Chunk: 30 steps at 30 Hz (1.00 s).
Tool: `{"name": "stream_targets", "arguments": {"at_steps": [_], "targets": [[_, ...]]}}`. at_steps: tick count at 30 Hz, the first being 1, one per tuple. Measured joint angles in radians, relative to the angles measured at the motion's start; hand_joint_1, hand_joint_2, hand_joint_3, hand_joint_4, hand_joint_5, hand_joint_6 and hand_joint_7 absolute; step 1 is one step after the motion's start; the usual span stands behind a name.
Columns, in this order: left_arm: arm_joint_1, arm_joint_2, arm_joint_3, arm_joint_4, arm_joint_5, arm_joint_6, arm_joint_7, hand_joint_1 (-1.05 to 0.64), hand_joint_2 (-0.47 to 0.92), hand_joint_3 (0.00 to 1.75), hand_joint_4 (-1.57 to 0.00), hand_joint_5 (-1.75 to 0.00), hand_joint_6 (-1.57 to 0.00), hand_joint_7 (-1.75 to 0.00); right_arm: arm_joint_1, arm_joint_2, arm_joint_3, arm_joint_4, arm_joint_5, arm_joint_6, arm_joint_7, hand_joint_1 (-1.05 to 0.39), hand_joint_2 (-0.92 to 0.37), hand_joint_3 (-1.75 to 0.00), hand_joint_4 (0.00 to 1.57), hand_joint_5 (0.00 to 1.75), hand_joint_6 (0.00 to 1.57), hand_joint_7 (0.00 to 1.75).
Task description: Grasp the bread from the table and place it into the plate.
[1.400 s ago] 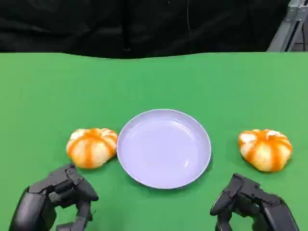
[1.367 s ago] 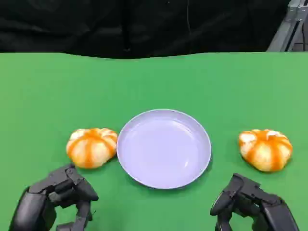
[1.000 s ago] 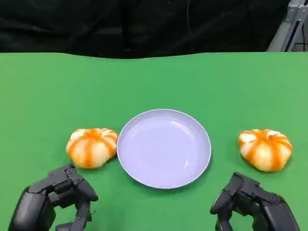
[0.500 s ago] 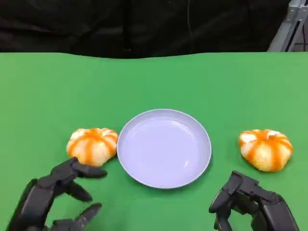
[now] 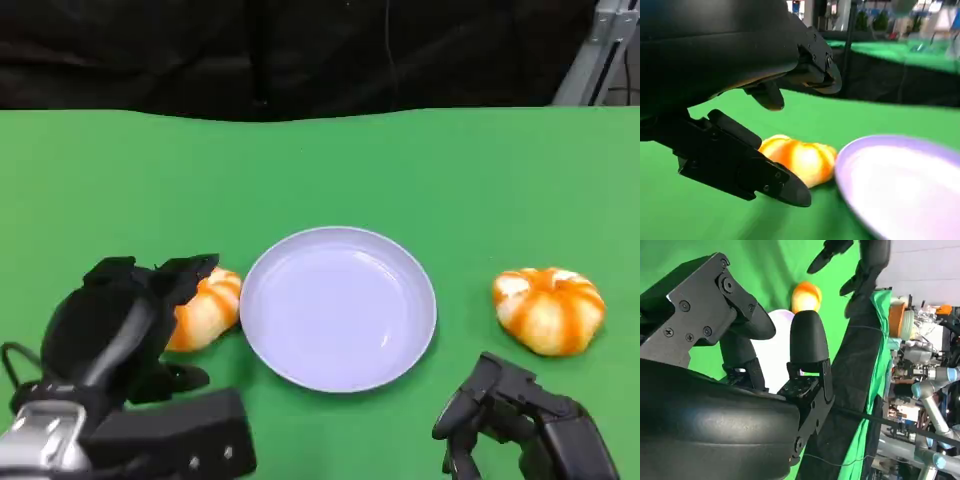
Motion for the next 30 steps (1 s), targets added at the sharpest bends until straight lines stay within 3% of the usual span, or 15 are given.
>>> {"name": "stream_targets", "arguments": {"at_steps": [6,11,17,18,19,21,22,24,26,30], "targets": [[-0.099,-0.002,-0.071,0.099,0.022,0.118,-0.019,-0.52,0.9,0.0,-0.15,-0.81,-0.36,-0.08,0.0,0.001,0.009,-0.004,-0.001,0.009,-0.002,-0.04,-0.36,-1.37,0.63,1.74,0.65,1.52],[-0.216,-0.004,-0.145,0.255,0.04,0.216,-0.098,-0.46,0.92,0.0,-0.36,-0.49,-0.44,-0.02,0.006,0.002,0.012,-0.011,0.0,0.02,-0.002,-0.05,-0.36,-1.35,0.63,1.74,0.65,1.52],[-0.336,-0.007,-0.201,0.447,0.015,0.244,-0.106,-0.39,0.92,0.0,-0.48,-0.45,-0.5,-0.02,0.006,0.003,0.015,-0.012,0.001,0.025,-0.003,-0.03,-0.36,-1.37,0.63,1.74,0.65,1.52],[-0.346,-0.007,-0.206,0.462,0.007,0.243,-0.102,-0.33,0.92,0.01,-0.61,-0.98,-0.72,-0.08,0.006,0.003,0.015,-0.012,0.001,0.027,-0.003,-0.02,-0.35,-1.38,0.63,1.74,0.65,1.52],[-0.357,-0.007,-0.212,0.484,0.001,0.234,-0.091,-0.3,0.92,0.01,-0.65,-1.22,-0.83,-0.09,0.006,0.003,0.015,-0.012,0.0,0.027,-0.004,-0.02,-0.35,-1.38,0.64,1.74,0.65,1.52],[-0.38,-0.003,-0.223,0.54,-0.016,0.194,-0.048,-0.3,0.92,0.02,-0.76,-1.47,-1.02,-0.16,0.005,0.003,0.015,-0.012,-0.001,0.028,-0.006,-0.02,-0.34,-1.39,0.64,1.74,0.66,1.53],[-0.389,0.003,-0.228,0.566,-0.029,0.163,-0.012,-0.3,0.92,0.01,-0.79,-1.63,-0.98,-0.52,0.006,0.003,0.016,-0.013,-0.001,0.028,-0.007,-0.02,-0.34,-1.39,0.64,1.74,0.65,1.53],[-0.392,0.01,-0.231,0.602,-0.047,0.105,0.062,-0.26,0.92,0.06,-0.87,-1.72,-0.69,-1.45,0.006,0.005,0.016,-0.014,-0.001,0.028,-0.009,-0.02,-0.35,-1.39,0.63,1.74,0.64,1.53],[-0.388,0.018,-0.231,0.612,-0.068,0.059,0.126,-0.22,0.92,0.11,-0.9,-1.74,-0.64,-1.67,0.007,0.006,0.017,-0.019,0.0,0.035,-0.009,-0.01,-0.36,-1.38,0.63,1.74,0.63,1.53],[-0.377,0.041,-0.231,0.587,-0.071,0.026,0.23,-0.21,0.88,0.13,-0.92,-1.75,-0.62,-1.74,0.008,0.007,0.02,-0.036,0.0,0.04,-0.009,0.0,-0.36,-1.38,0.63,1.75,0.63,1.54]]}}
